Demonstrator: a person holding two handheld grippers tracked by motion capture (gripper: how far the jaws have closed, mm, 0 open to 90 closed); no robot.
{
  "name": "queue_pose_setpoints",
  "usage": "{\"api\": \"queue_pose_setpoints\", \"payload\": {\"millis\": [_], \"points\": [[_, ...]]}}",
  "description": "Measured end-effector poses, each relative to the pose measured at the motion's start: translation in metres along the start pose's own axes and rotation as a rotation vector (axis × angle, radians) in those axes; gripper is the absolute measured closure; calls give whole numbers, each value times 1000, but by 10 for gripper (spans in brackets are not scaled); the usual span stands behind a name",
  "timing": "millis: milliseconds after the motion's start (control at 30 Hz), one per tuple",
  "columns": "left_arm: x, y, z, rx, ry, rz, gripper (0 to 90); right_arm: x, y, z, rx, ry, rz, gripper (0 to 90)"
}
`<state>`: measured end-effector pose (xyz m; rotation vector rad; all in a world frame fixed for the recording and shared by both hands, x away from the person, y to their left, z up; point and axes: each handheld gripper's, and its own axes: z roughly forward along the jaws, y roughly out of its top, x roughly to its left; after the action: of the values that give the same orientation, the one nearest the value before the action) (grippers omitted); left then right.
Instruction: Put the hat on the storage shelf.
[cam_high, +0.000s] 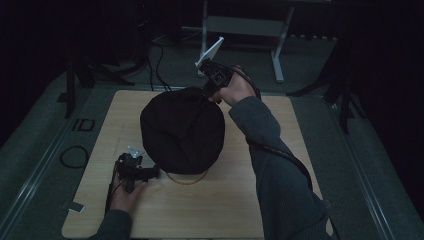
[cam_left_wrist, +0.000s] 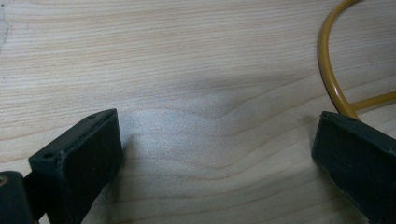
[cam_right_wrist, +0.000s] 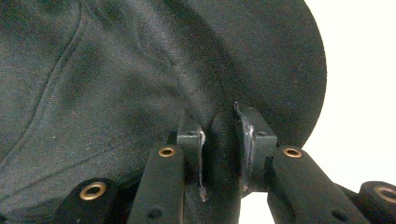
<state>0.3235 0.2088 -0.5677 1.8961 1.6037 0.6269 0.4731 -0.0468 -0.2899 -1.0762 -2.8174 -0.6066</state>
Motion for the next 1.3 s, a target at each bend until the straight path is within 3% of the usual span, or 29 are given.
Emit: {"api": "queue_pose_setpoints", "payload": {"millis": [567, 867, 1100, 1300], "points": [[0, 0, 0, 2, -2, 3, 12, -1, 0, 14, -5, -31, 8, 701], [0, 0, 0, 2, -1, 3, 13, -7, -3, 21, -13, -10, 42, 684], [0, 0, 0, 1, 0, 3, 13, -8, -7, 23, -3, -25, 35, 638], [0, 0, 0, 0, 0, 4, 13, -11, -9, 26, -9, -7, 38, 618]]}}
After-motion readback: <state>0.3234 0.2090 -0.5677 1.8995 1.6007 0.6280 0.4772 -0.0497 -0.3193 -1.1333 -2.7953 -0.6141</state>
